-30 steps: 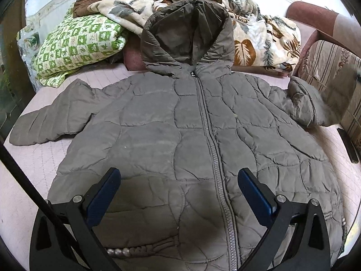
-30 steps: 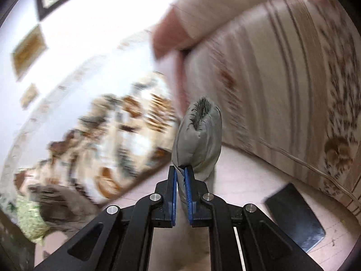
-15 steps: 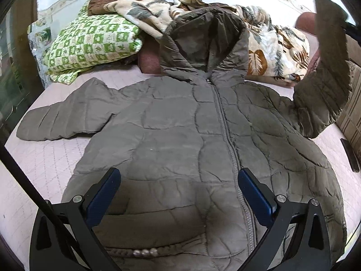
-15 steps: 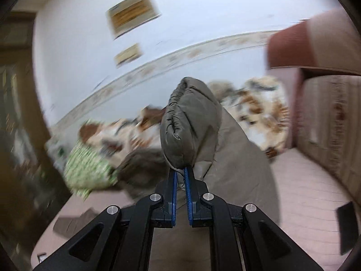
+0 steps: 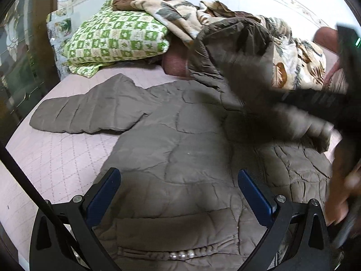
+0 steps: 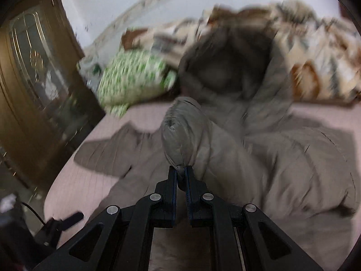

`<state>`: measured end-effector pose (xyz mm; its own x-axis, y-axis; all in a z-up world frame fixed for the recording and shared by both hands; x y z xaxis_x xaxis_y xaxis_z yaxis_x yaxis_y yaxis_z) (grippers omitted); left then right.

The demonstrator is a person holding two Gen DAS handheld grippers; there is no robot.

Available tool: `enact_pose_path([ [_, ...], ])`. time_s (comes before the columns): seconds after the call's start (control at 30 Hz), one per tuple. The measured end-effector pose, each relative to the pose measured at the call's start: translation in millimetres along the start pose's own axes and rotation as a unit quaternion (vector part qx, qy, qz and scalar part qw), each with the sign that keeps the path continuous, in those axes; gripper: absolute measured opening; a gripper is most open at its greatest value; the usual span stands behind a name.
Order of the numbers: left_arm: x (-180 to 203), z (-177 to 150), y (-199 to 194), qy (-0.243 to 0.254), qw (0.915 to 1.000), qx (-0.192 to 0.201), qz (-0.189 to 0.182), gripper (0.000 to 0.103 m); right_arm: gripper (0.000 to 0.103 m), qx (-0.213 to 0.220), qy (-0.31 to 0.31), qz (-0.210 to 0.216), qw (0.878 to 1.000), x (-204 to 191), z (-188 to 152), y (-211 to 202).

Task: Fold large clothes
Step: 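Lift the gripped sleeve with the right tool and lay it across the jacket body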

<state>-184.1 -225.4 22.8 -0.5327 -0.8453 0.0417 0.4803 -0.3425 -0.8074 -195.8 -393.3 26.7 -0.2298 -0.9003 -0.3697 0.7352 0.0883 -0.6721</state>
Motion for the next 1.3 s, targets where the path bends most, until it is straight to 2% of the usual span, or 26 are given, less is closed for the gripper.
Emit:
enact_pose_path([
  [0.2,-12,4,1,-0.02,0.9998,0.004,0.009,0.103,0.01,-0.058,0.031,0.037,0.997,-5,-22,51],
  [0.27,-14,7,4,-0.023,0.9996,0.004,0.013,0.103,0.018,-0.071,0.053,0.06,0.994,-3,-24,52],
  [0.33,-16,12,6,-0.028,0.9994,0.006,0.018,0.103,0.043,-0.065,0.066,0.092,0.991,-4,-21,39],
  [0.4,-16,17,8,-0.035,0.9991,0.01,0.019,0.103,0.055,-0.046,0.067,0.104,0.991,-2,-14,19],
  [0.5,-13,25,13,-0.039,0.9988,0.015,0.027,0.103,0.055,-0.013,0.07,0.126,0.989,3,-1,-18],
  [0.57,-7,33,22,-0.031,0.9989,0.01,0.035,0.103,0.055,0.032,0.081,0.096,0.992,20,10,-45],
  [0.6,-5,36,27,-0.029,0.9989,0.007,0.036,0.103,0.055,0.06,0.091,0.062,0.992,37,15,-62],
  [0.67,-2,44,37,-0.027,0.999,0.001,0.036,0.103,0.055,0.082,0.106,-0.005,0.991,73,17,-80],
  [0.7,1,49,44,-0.022,0.9992,-0.006,0.033,0.103,0.054,0.084,0.112,-0.064,0.988,97,15,-87],
  [0.77,3,56,53,-0.021,0.9991,-0.012,0.034,0.103,0.034,0.081,0.114,-0.182,0.973,145,6,-96],
  [0.8,5,61,58,-0.02,0.9993,-0.012,0.029,0.103,0.023,0.072,0.123,-0.215,0.966,165,0,-95],
  [0.83,6,65,61,-0.018,0.9994,-0.013,0.027,0.103,0.022,0.064,0.142,-0.225,0.962,185,-5,-93],
  [0.9,8,74,70,-0.016,0.9993,-0.011,0.032,0.103,0.019,0.063,0.187,-0.211,0.957,216,-14,-90],
  [1.0,12,81,88,-0.011,0.9992,-0.026,0.029,0.103,0.019,0.059,0.23,-0.215,0.947,251,-22,-89],
  [1.03,13,81,94,-0.011,0.9989,-0.031,0.032,0.103,0.019,0.058,0.237,-0.206,0.948,253,-21,-87],
  [1.1,11,80,108,-0.008,0.9977,-0.046,0.048,0.103,0.019,0.039,0.239,-0.196,0.95,256,-21,-74],
  [1.17,4,75,122,-0.009,0.9949,-0.069,0.072,0.103,0.019,0.008,0.224,-0.209,0.952,255,-24,-54],
  [1.3,-1,69,139,-0.016,0.9934,-0.095,0.063,0.103,0.019,-0.05,0.198,-0.241,0.949,260,-38,-21],
])
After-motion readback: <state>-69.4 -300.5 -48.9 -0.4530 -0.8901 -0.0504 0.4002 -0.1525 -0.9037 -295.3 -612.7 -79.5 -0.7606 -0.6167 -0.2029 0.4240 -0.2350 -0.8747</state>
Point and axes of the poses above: each gripper's, at about its wrist camera, not at the fingertips, and y roughly the way its jaws point, x to its right, z to its top, the point moved 9 cm from there along y, roughly the way its jaws point, and after that the axes turned 10 degrees about -x, right-handed, at the moved point
